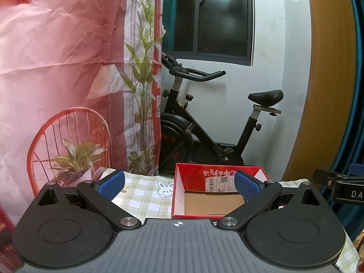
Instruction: Organize soft objects
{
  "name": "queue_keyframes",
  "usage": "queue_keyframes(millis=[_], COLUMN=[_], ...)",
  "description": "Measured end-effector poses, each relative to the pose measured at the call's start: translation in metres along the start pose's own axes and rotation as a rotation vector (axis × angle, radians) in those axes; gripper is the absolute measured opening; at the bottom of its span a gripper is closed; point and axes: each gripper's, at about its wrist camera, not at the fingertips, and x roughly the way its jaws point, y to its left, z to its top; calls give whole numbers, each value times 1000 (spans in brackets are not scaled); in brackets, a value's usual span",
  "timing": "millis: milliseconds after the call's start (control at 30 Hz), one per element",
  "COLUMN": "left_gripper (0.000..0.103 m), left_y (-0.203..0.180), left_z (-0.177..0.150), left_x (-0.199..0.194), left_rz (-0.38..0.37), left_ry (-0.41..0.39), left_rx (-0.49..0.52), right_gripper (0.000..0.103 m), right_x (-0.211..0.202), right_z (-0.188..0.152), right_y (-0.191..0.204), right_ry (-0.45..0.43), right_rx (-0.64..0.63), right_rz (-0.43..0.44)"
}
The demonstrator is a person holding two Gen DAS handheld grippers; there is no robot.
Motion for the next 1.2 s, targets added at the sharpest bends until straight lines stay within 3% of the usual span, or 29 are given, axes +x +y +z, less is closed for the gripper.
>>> queue_keyframes(millis=[400,533,900,967,1100,1200], left_gripper=[103,103,103,103,103,103], left_y=[11,8,27,28,33,33], left_z=[-26,-41,-73,-75,-77,-82], left_x=[17,30,81,84,90,96], left_rz=[-44,-18,-31,-38,-54,-80], left_ry=[-50,-17,191,203,189,200], left_rx=[-93,-36,-1,5,9,-3], right_gripper=[103,103,103,103,101,91], right_x=[15,28,61,67,71,76], right_z=[-29,-49,-100,-105,-108,-111], right_y=[2,-1,-4,-5,-7,-6], right_ry=[17,62,237,284,279,297], right_rx=[-28,-1,2,9,6,-11], right_rz=[69,88,83,63,86,110])
